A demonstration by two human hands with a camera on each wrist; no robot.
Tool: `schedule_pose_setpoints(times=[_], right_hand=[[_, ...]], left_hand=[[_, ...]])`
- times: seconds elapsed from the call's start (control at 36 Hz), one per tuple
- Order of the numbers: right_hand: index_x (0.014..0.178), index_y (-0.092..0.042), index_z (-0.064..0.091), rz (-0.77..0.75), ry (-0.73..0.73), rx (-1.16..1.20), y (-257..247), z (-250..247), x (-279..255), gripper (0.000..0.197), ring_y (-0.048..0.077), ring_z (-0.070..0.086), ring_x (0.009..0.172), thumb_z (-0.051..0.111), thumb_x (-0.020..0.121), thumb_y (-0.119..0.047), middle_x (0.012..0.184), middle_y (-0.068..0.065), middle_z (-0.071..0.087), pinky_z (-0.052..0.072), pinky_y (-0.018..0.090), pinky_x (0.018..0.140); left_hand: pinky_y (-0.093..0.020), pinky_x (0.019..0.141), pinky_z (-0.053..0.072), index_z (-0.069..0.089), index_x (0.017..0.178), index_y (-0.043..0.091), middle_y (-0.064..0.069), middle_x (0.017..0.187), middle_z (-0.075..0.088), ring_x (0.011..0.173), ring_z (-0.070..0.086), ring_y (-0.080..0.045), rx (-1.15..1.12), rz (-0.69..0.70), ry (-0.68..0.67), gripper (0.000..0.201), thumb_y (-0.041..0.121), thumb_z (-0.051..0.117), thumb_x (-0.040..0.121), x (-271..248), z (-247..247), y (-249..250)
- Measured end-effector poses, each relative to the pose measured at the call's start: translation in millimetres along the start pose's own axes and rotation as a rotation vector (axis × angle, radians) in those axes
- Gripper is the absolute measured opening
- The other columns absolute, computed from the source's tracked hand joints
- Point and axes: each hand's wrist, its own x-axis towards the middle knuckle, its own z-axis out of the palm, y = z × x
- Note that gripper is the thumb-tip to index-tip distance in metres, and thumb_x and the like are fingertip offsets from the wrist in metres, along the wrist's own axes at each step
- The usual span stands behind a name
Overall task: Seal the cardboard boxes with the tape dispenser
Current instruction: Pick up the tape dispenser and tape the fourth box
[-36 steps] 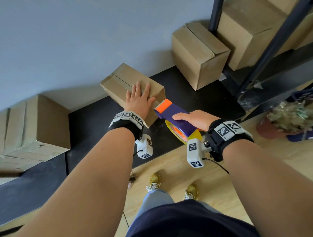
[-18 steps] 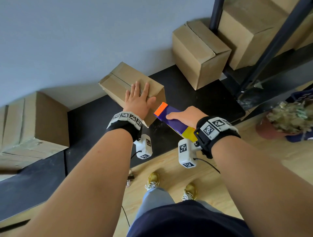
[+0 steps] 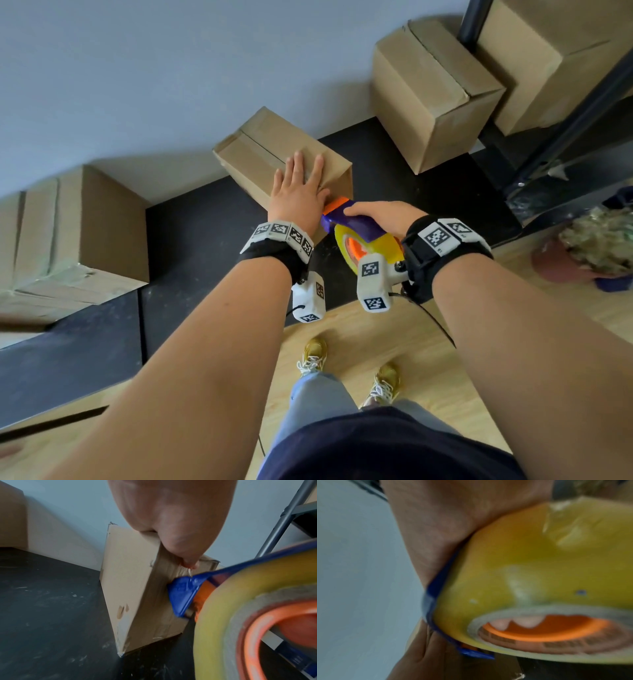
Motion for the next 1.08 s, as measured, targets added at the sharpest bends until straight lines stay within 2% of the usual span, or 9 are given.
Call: schedule_pose_setpoints(times=[0.14, 0.28, 0.56, 0.64, 0.72, 0.78, 0.89, 1.0, 1.08], right_hand=[[0.09, -0.014, 0.068, 0.046, -0.019, -0.134, 16.1, 10.1, 4.8, 0.037, 0.022, 0.065, 0.086, 0.075, 0.078, -0.049, 0.088, 0.005, 0.069, 0.047, 0.031, 0.077], [0.108, -0.006, 0.068, 0.083, 0.034, -0.095, 22.5, 4.6, -1.1, 0.058, 0.028, 0.068, 0.099, 0.078, 0.074, -0.052, 0.104, 0.013, 0.072, 0.051, 0.035, 0.089], [0.101, -0.009, 0.065, 0.006, 0.164, -0.09, 13.6, -22.9, -22.3, 0.047, 0.026, 0.066, 0.101, 0.076, 0.078, -0.049, 0.108, 0.012, 0.069, 0.052, 0.038, 0.095], [0.101, -0.008, 0.064, -0.004, 0.174, -0.076, 11.9, -28.5, -28.0, 0.051, 0.026, 0.066, 0.101, 0.075, 0.077, -0.052, 0.108, 0.01, 0.069, 0.052, 0.038, 0.096], [0.112, -0.008, 0.065, -0.019, 0.176, -0.03, 7.6, -32.4, -33.6, 0.061, 0.027, 0.066, 0.102, 0.075, 0.075, -0.055, 0.111, 0.012, 0.069, 0.05, 0.043, 0.099], [0.116, -0.008, 0.064, -0.03, 0.192, -0.014, 4.2, -34.6, -36.9, 0.064, 0.027, 0.065, 0.103, 0.074, 0.076, -0.056, 0.114, 0.012, 0.068, 0.05, 0.042, 0.1], [0.124, -0.006, 0.061, -0.05, 0.224, 0.013, -2.4, -37.0, -42.7, 0.068, 0.027, 0.063, 0.106, 0.072, 0.078, -0.055, 0.119, 0.012, 0.065, 0.049, 0.04, 0.1], [0.116, -0.004, 0.064, -0.076, 0.215, 0.073, -5.7, -38.2, -48.1, 0.063, 0.028, 0.066, 0.101, 0.074, 0.077, -0.052, 0.114, 0.013, 0.068, 0.052, 0.04, 0.096], [0.092, -0.01, 0.063, -0.108, 0.175, 0.062, -7.0, -40.7, -53.0, 0.042, 0.025, 0.067, 0.094, 0.073, 0.079, -0.05, 0.108, 0.012, 0.07, 0.052, 0.036, 0.087]], left_hand=[[-0.04, 0.12, 0.001, -0.002, 0.154, 0.027, -0.011, 0.161, -0.005, 0.148, -0.005, -0.026, 0.003, -0.015, 0.025, 0.058, 0.044, 0.022, 0.103, -0.6, 1.8, 1.2], [-0.04, 0.121, 0.002, -0.001, 0.154, 0.026, -0.012, 0.16, -0.004, 0.148, -0.004, -0.027, 0.0, -0.054, 0.046, 0.058, 0.043, 0.023, 0.103, -4.3, 2.4, 6.1], [-0.042, 0.119, 0.002, 0.004, 0.153, 0.021, -0.016, 0.16, -0.002, 0.147, -0.001, -0.03, -0.151, -0.304, 0.051, 0.059, 0.041, 0.024, 0.101, -10.7, -1.9, 34.4], [-0.043, 0.117, 0.014, 0.019, 0.151, 0.018, -0.012, 0.158, 0.015, 0.145, 0.014, -0.029, -0.261, -0.322, 0.086, 0.054, 0.035, 0.026, 0.1, -8.5, -15.2, 31.5], [-0.042, 0.102, 0.04, 0.037, 0.142, 0.02, -0.005, 0.144, 0.042, 0.123, 0.048, -0.031, -0.406, -0.353, 0.137, 0.049, 0.012, 0.039, 0.093, -5.1, -30.6, 6.4], [-0.043, 0.102, 0.042, 0.043, 0.138, 0.027, 0.0, 0.146, 0.041, 0.125, 0.048, -0.029, -0.369, -0.291, 0.1, 0.052, 0.005, 0.042, 0.091, -4.9, -34.3, -10.9], [-0.048, 0.111, 0.031, 0.03, 0.147, 0.035, 0.0, 0.159, 0.018, 0.144, 0.022, -0.027, -0.104, -0.083, -0.074, 0.052, 0.016, 0.038, 0.099, -10.6, -35.3, -26.9], [-0.047, 0.105, 0.034, 0.023, 0.146, 0.044, -0.005, 0.157, 0.019, 0.139, 0.028, -0.029, -0.052, -0.168, -0.111, 0.046, 0.033, 0.027, 0.101, -23.4, -37.2, -31.6], [-0.046, 0.105, 0.032, 0.021, 0.146, 0.044, -0.006, 0.151, 0.027, 0.134, 0.03, -0.029, -0.004, -0.193, -0.075, 0.046, 0.042, 0.021, 0.1, -36.0, -34.4, -28.3]])
